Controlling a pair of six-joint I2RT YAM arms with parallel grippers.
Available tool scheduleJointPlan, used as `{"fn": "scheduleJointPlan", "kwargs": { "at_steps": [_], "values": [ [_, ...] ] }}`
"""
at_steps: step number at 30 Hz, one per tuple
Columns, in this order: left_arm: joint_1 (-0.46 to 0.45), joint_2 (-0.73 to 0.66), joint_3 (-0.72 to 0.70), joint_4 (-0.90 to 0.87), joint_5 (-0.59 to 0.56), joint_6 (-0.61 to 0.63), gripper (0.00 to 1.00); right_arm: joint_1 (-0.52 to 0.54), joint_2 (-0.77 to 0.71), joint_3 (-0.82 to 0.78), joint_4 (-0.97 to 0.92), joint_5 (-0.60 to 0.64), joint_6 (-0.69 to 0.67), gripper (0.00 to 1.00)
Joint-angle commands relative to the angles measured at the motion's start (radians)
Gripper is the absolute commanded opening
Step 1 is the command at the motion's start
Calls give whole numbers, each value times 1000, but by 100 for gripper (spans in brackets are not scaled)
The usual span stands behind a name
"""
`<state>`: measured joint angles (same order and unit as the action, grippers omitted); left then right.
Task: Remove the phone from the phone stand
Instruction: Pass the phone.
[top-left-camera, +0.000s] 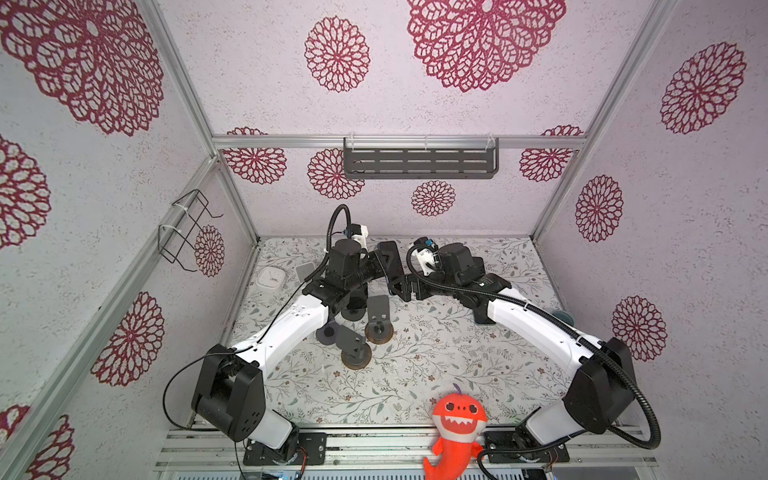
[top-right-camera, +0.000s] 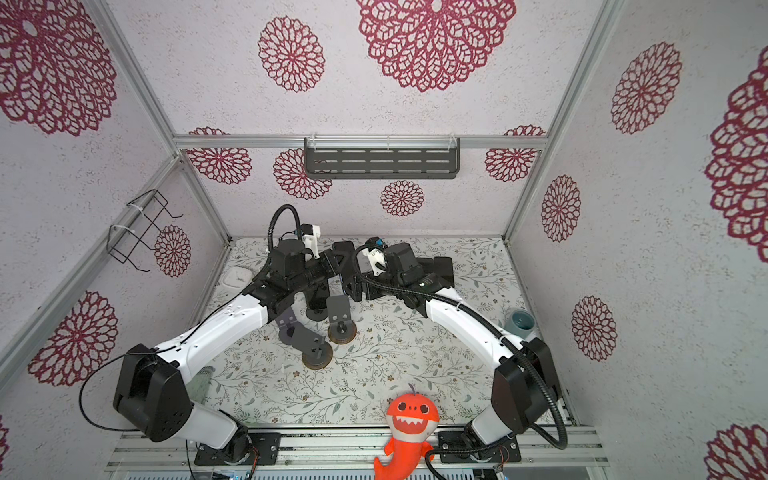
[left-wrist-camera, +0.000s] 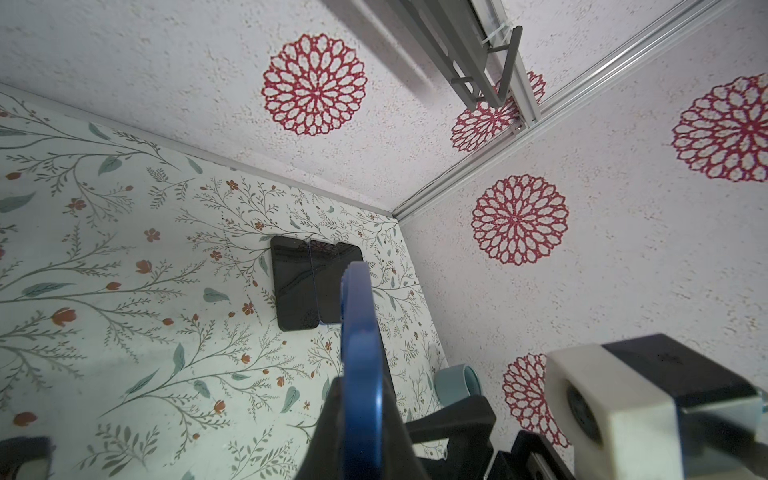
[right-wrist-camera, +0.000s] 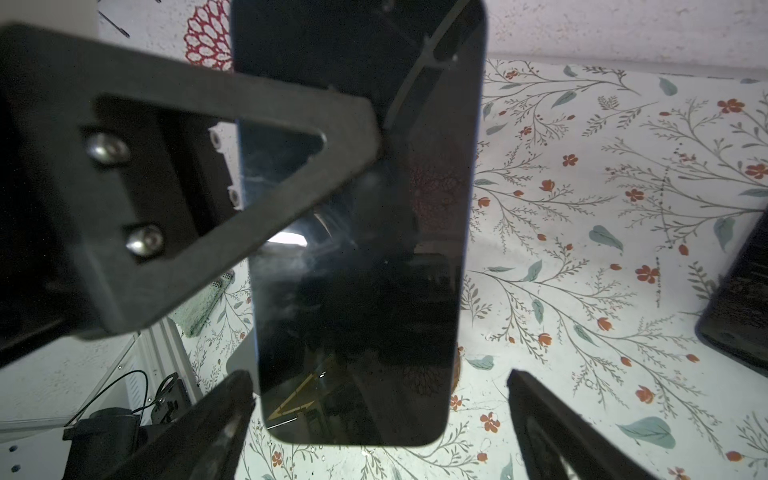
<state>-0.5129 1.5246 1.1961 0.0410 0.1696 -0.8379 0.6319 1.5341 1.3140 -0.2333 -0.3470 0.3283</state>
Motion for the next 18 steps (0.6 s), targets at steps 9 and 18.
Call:
{"fn": "scheduleJointPlan", "kwargs": {
  "at_steps": [9,18],
  "values": [
    [-12,-22,5,68,-16,5,0,5,9,12,68,-20,71,89],
    [-12,-20,7,77,-17,10,0,18,27,19,80,-17,91,85]
  ]
}}
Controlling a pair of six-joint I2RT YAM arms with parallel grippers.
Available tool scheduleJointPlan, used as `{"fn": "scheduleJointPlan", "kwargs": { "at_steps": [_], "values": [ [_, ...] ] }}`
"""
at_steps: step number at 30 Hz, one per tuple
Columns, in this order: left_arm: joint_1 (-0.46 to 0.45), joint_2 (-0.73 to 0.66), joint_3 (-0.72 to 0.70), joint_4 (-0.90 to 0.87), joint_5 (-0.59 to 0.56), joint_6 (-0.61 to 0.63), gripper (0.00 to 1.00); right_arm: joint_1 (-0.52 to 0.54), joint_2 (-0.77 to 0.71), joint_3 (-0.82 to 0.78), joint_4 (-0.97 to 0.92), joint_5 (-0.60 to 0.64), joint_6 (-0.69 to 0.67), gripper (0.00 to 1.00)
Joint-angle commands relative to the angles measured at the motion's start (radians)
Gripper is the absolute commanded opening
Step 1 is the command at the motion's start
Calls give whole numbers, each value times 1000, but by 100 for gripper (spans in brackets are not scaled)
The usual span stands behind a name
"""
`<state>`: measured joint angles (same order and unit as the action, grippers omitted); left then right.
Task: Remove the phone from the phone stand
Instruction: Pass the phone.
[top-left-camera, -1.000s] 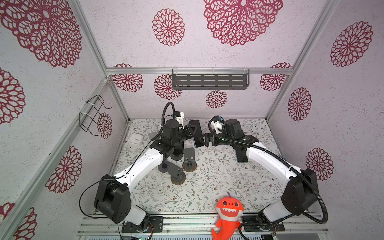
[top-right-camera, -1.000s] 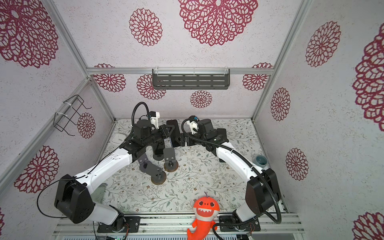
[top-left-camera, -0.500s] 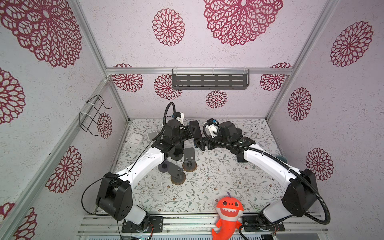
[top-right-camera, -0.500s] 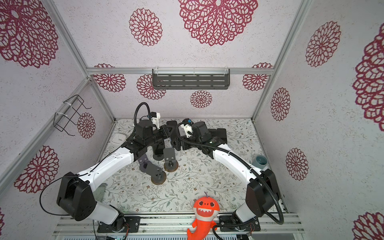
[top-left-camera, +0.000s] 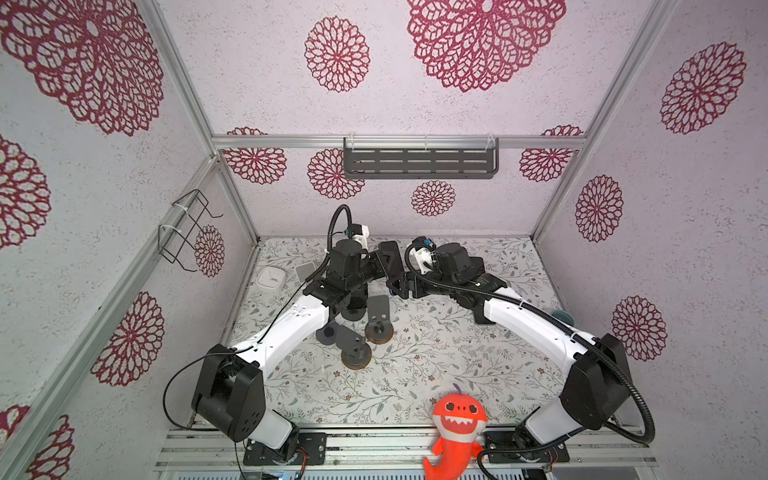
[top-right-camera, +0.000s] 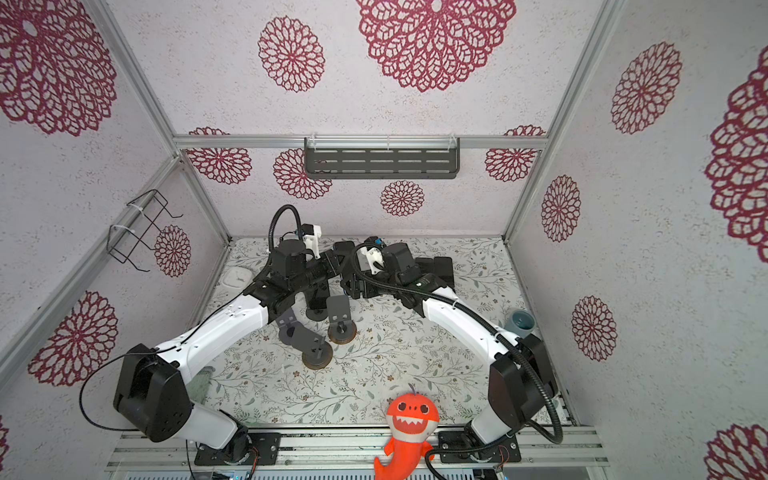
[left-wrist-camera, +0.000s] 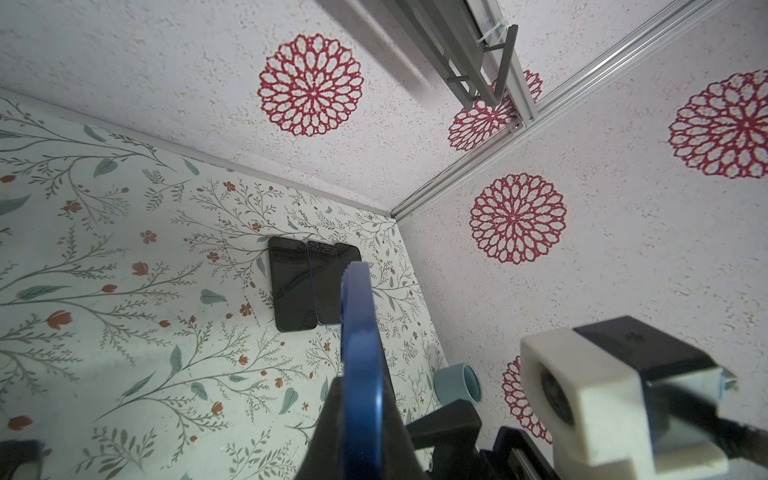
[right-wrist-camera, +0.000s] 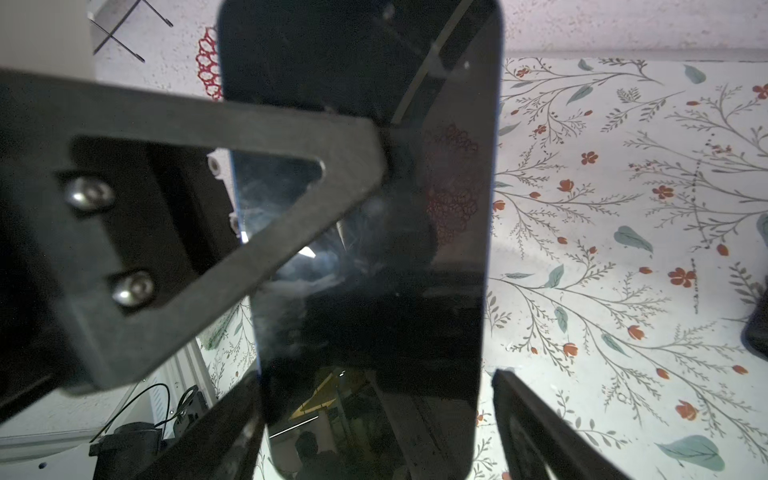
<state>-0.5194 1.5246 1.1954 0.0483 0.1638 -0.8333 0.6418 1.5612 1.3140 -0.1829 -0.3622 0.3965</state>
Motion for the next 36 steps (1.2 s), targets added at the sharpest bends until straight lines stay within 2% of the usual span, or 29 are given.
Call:
{"fn": "scheduleJointPlan", "kwargs": {
  "at_steps": [1,5,14,15,17,19,22,25,36],
  "values": [
    [-7,-17,7,72,-12,5,0,10,4,20,31,-6,25,83],
    [-8,-17,4,80,-9,2,0,13,16,22,38,-13,30,79],
    [-9,-28,-3,68,-10,14,0,13,7,11,45,18,38,63],
    [-8,-28,-5,66,-10,14,3,13,5,8,44,20,40,61],
    [-9,-30,-7,68,-8,16,31,13,4,6,44,27,44,60],
    [-8,-32,-10,70,-10,20,63,12,2,6,36,44,44,58],
    [-4,-43,-15,59,-23,31,89,7,-5,5,20,70,44,56],
    [2,-61,-14,16,-37,51,100,-10,-17,-7,-10,91,40,54],
    [9,-185,-20,-216,-195,165,98,-205,-136,-240,-270,271,-48,51]
  ]
}}
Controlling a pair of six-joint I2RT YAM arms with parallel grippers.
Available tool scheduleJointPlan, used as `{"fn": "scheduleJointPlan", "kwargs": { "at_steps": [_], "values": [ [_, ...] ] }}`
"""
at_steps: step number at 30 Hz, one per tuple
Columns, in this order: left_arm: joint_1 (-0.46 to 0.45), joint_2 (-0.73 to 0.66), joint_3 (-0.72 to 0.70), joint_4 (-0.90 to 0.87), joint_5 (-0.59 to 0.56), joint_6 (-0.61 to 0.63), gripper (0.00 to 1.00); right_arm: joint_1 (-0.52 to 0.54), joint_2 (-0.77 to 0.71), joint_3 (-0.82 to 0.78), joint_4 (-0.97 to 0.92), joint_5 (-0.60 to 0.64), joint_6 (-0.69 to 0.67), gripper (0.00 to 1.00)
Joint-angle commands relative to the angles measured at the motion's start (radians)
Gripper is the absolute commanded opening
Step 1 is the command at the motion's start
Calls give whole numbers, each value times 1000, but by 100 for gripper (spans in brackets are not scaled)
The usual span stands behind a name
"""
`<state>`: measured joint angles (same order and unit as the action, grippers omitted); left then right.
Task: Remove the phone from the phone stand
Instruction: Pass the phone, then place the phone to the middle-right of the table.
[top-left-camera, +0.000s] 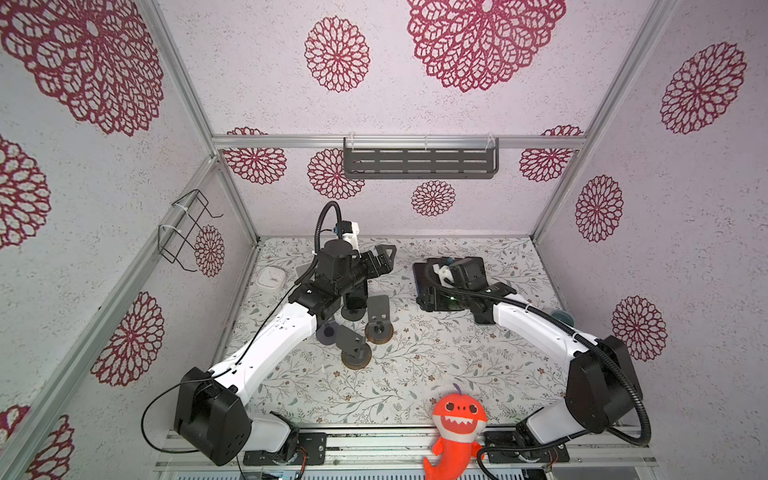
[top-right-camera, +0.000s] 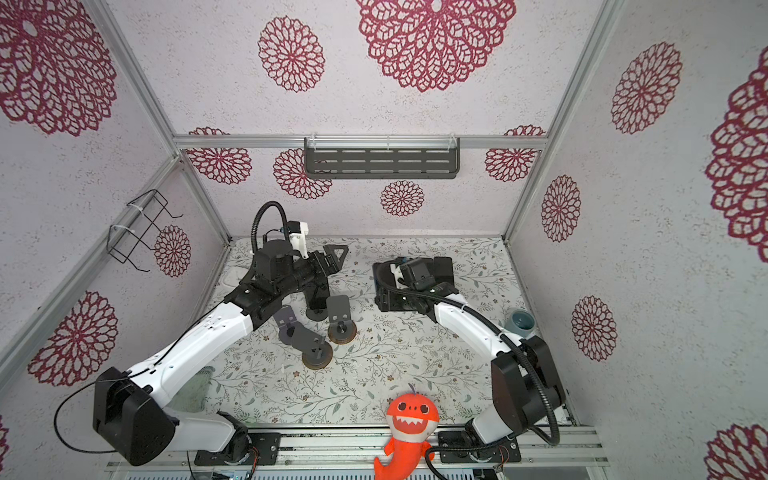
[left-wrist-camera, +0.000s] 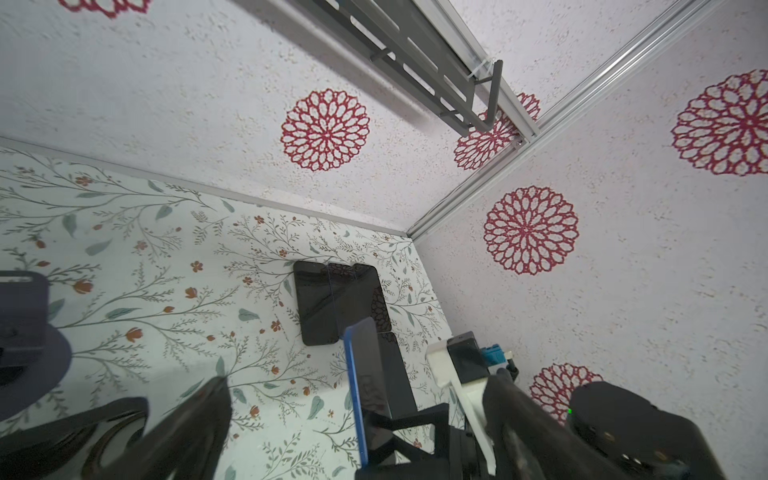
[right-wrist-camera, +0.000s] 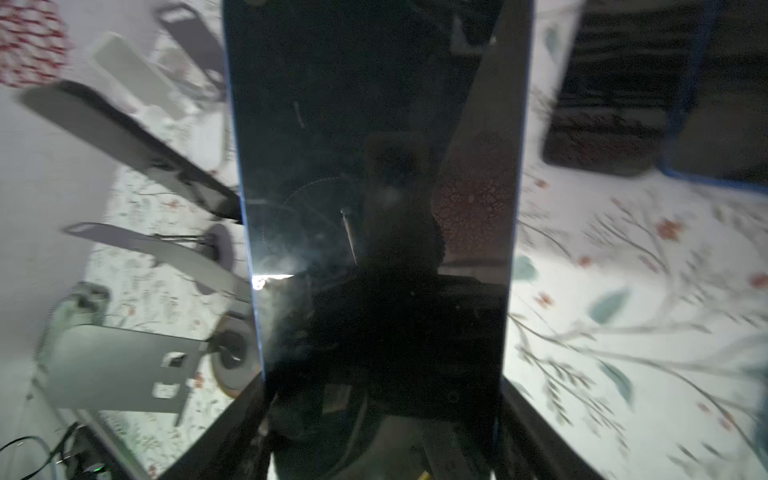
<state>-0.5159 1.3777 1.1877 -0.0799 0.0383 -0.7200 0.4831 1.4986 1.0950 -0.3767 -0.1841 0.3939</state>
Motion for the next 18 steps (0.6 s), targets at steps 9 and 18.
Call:
{"fn": "scheduleJointPlan", "kwargs": {
  "at_steps": [9,18],
  "values": [
    [11,-143,-38,-188,-188,118,99,-169,1,-106,-136,154,-101,50],
    [19,-206,-75,-209,-218,134,100,-178,120,-68,-112,178,-123,50]
  ]
}}
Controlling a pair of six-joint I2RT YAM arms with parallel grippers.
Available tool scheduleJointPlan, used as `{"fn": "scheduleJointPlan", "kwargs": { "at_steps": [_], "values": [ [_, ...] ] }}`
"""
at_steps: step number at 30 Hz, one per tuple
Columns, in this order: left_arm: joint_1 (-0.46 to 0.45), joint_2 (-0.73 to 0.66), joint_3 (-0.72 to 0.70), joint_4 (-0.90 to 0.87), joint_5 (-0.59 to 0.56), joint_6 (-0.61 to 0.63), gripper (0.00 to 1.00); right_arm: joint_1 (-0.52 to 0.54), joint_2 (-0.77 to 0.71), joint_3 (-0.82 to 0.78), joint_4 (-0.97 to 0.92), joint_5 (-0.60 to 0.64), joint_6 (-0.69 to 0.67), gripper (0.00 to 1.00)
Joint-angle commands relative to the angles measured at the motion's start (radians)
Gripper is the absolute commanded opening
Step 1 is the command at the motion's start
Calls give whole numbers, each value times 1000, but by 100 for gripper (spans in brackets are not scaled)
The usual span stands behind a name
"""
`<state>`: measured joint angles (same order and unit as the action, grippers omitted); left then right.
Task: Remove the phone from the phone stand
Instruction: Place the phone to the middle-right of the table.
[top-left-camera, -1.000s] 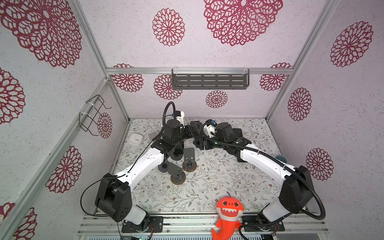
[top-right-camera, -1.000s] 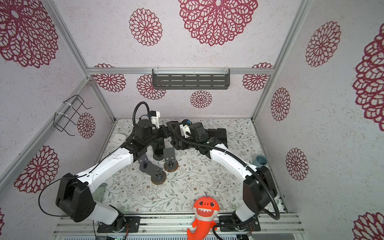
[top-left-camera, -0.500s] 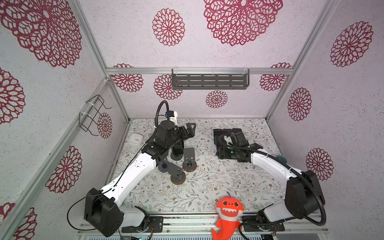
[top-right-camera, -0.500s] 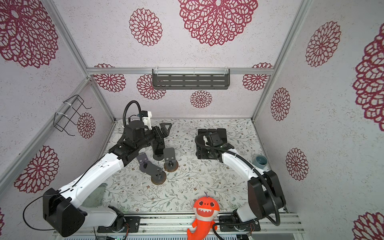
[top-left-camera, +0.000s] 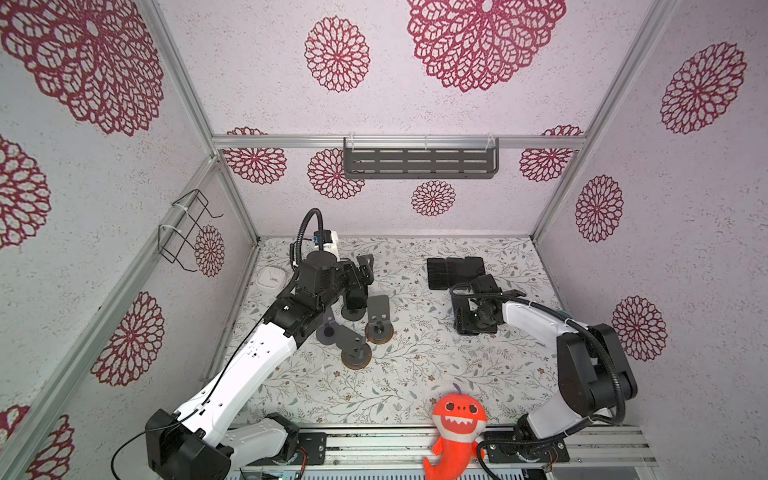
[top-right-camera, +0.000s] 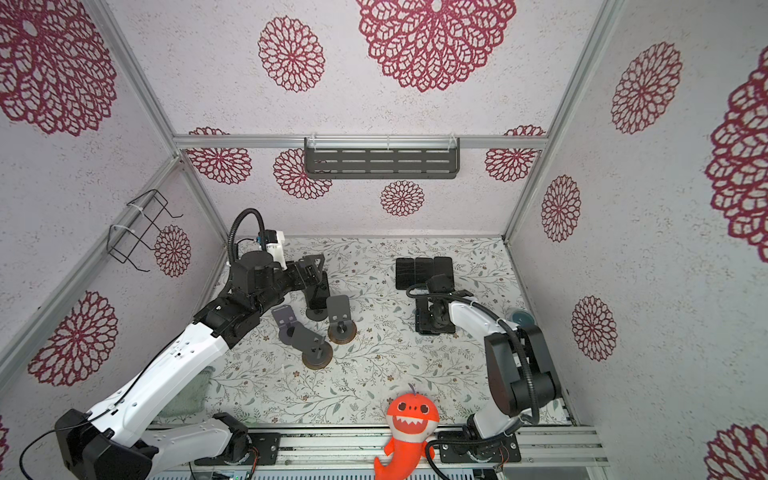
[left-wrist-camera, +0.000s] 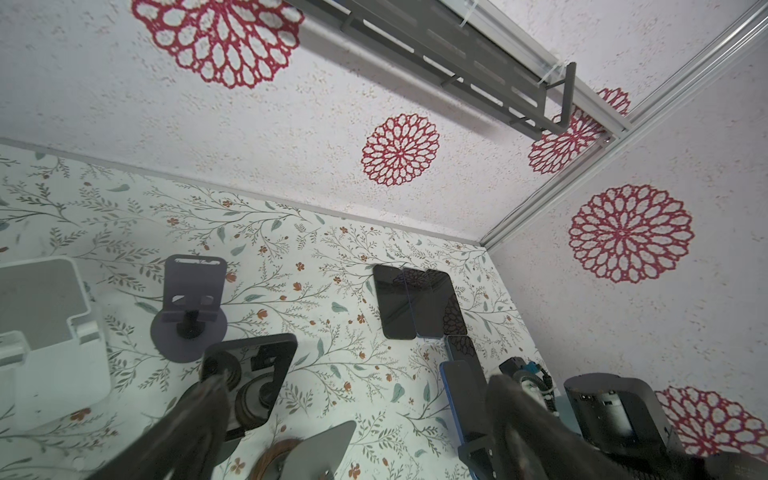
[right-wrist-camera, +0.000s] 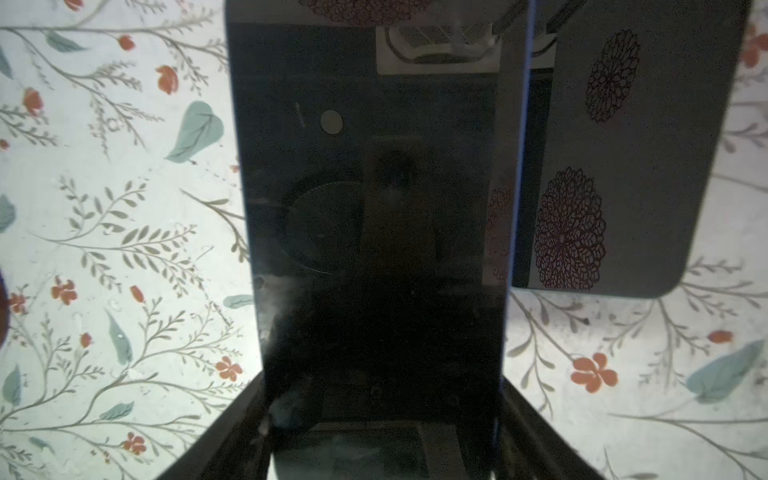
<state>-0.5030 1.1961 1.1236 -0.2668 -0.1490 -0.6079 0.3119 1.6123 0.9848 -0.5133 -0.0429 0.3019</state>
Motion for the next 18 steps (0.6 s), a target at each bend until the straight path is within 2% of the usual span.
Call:
{"fn": "scheduleJointPlan", "kwargs": {
  "at_steps": [1,18],
  "values": [
    [7,-30,-13,-25,-34,22,100,-6,15,46,26,41,-33,50],
    [24,-79,-68,-35,-63,18,100,-5,122,113,43,98,-20,53]
  ]
}}
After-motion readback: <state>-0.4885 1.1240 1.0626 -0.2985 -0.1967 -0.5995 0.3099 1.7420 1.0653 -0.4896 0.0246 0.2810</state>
